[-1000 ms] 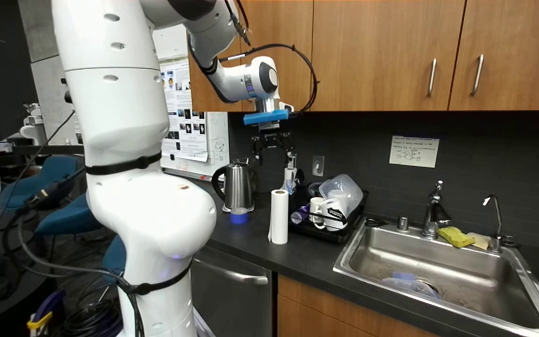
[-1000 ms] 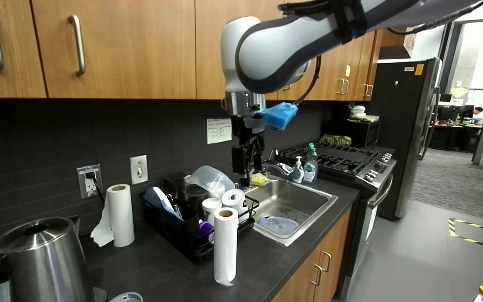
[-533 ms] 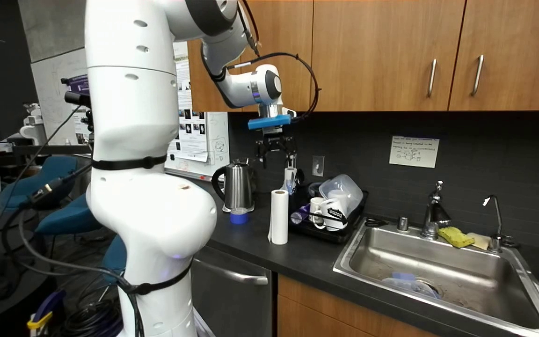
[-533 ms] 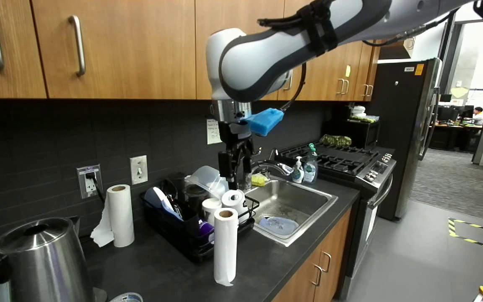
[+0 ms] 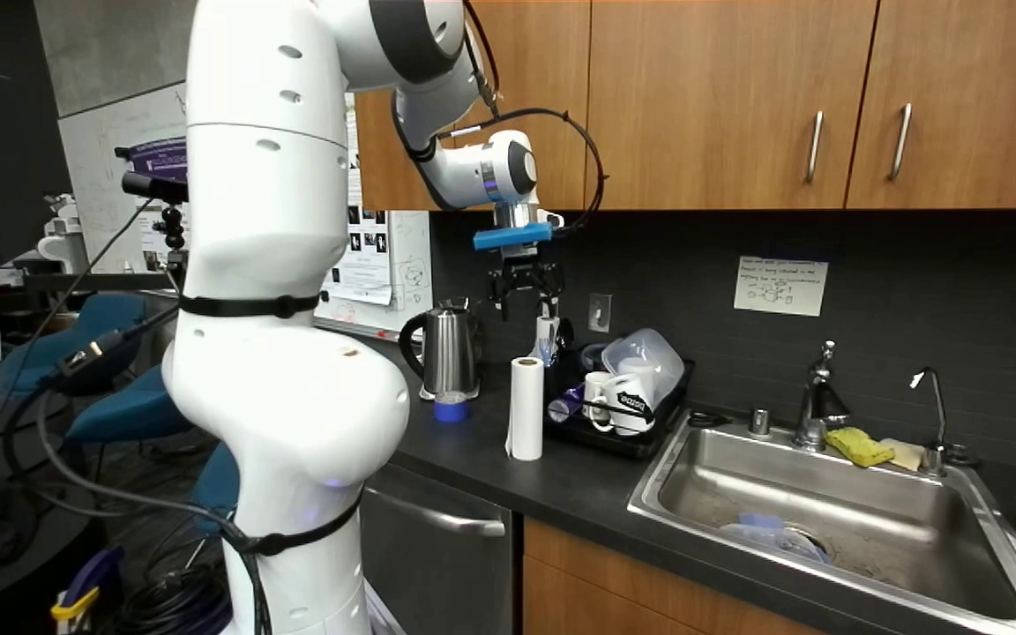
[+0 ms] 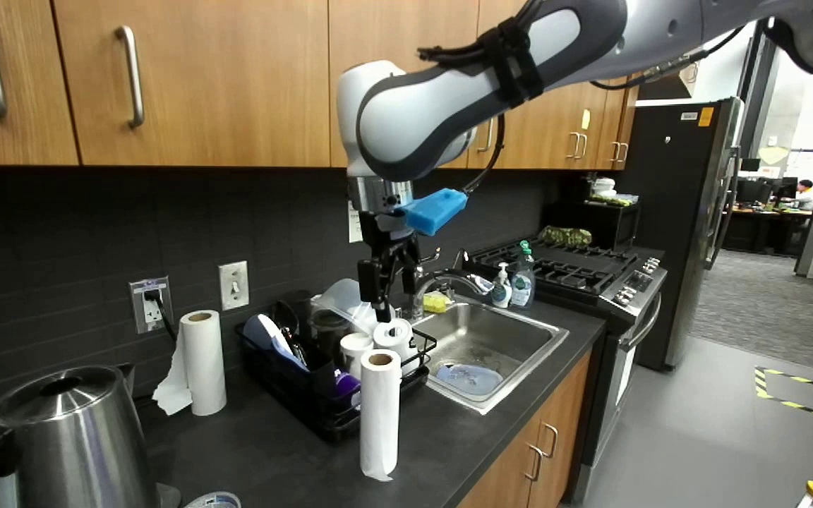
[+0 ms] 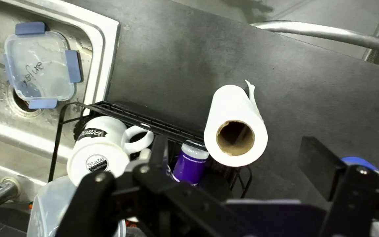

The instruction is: Put the toilet paper closer to the edge in a lying position

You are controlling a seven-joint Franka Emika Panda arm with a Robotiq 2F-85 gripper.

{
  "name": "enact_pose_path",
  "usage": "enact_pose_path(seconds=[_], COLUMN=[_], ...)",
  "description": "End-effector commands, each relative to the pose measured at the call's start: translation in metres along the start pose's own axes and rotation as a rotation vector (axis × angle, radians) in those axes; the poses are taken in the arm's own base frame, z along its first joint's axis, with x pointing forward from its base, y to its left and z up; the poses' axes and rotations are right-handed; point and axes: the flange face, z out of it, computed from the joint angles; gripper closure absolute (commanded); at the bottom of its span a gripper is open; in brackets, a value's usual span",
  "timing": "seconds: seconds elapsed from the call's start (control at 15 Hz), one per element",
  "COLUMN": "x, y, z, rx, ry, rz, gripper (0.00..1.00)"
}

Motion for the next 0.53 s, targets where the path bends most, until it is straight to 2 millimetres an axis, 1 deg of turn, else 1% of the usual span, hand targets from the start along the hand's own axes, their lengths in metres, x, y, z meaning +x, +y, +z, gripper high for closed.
enact_pose_path(seconds=[0.0, 0.2, 0.47], x=[0.002, 0.001, 0.003], y=[0.009, 0.018, 0.025], z=[-0.005, -0.002, 0.008], rx=[-0.019, -0.008, 0.006], ry=[0.003, 0.002, -0.013], rz=[0.043, 0.083, 0.123], gripper=[0.0, 0.0, 0.0])
